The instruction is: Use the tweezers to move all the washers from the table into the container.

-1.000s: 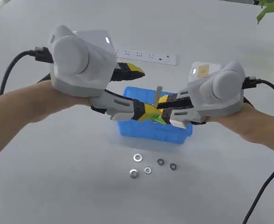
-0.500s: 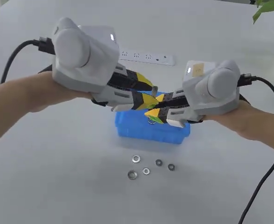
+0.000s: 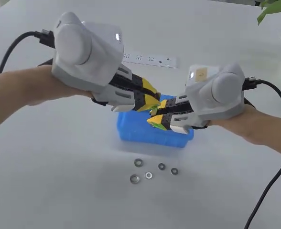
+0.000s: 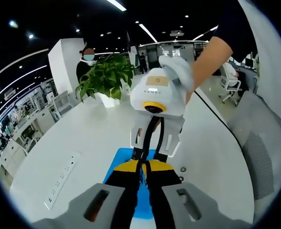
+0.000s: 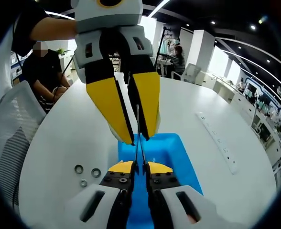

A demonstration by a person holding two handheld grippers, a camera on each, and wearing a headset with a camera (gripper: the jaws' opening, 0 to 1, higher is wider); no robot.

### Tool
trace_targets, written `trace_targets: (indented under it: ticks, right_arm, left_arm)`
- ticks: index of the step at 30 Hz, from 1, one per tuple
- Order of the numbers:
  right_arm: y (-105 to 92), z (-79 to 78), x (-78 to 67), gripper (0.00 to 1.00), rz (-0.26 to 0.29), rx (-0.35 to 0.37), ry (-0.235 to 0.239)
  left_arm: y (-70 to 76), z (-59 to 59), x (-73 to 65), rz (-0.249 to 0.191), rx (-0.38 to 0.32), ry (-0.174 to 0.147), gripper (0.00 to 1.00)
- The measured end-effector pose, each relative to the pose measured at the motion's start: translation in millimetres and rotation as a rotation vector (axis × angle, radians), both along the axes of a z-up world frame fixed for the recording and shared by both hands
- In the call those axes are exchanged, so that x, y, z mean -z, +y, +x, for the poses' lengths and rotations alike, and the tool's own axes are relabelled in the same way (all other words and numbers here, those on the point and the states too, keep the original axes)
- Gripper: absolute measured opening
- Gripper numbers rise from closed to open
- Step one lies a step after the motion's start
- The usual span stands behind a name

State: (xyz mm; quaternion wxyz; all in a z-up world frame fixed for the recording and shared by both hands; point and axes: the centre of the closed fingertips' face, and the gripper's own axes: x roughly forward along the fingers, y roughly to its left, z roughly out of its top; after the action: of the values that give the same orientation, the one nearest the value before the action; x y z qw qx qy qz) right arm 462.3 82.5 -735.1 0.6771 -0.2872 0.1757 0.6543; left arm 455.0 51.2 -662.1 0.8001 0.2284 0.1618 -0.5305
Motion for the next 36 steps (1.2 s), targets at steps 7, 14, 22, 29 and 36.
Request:
trace_targets:
  ticks: [7,14,22,29,36]
  right_arm:
    - [-0.2,-1.1,0.6,0.1,-0.003,-0.004,0.002]
    - [-2.0,-1.1,-1.4,0.11,-0.002,0.001,-0.001]
    - [-3.0,-2.0,-4.8,0.12,-0.003,0.002,-0.019]
    - [-4.7,3.4,-11.3,0.16,0.0,0.025,-0.044]
    - [-9.2,1.4,-14.5,0.23,0.013,0.052,-0.026]
  left_arm:
    - [-1.6,-0.4,1.4,0.036,0.038,-0.004,0.07]
    - [-2.4,-1.0,0.1,0.064,0.06,-0.032,0.05]
    - [-2.7,-3.4,-3.2,0.077,0.08,-0.046,0.05]
    - [0.9,0.5,-8.3,0.096,0.068,-0.072,0.05]
    - [6.1,2.8,-20.5,0.082,0.05,-0.09,0.05]
